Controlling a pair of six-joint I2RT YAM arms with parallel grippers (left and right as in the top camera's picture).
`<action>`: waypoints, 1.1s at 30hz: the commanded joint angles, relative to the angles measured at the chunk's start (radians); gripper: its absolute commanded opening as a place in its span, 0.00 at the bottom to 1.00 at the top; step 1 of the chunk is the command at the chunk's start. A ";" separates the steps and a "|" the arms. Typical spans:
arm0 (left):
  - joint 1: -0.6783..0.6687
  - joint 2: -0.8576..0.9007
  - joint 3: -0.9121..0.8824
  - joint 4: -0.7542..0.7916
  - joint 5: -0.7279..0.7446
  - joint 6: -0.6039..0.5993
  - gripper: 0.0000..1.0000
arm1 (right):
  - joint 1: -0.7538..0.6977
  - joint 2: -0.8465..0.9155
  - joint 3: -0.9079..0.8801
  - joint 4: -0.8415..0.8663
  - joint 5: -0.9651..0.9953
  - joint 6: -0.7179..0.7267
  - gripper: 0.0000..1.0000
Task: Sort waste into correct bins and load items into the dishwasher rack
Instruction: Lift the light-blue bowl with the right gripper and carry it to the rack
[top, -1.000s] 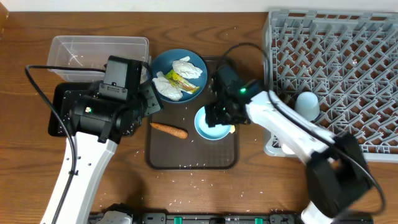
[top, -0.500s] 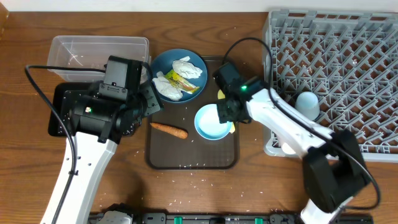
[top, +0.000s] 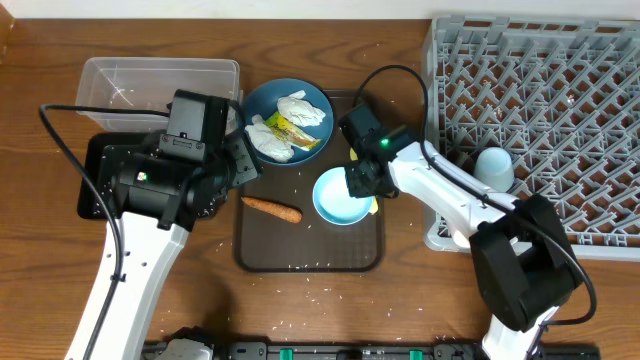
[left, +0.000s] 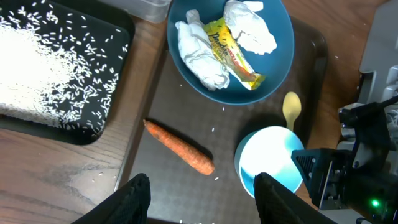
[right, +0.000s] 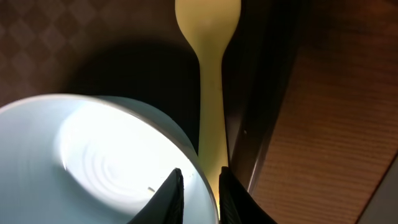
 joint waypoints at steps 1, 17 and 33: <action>0.005 0.007 -0.006 -0.005 -0.031 0.014 0.56 | 0.008 0.016 -0.014 0.005 -0.003 -0.003 0.18; 0.005 0.064 -0.008 -0.003 -0.030 0.013 0.64 | 0.007 0.000 -0.009 0.027 -0.016 -0.007 0.01; 0.005 0.067 -0.008 0.003 -0.030 0.013 0.85 | -0.159 -0.423 0.056 0.039 0.572 -0.058 0.01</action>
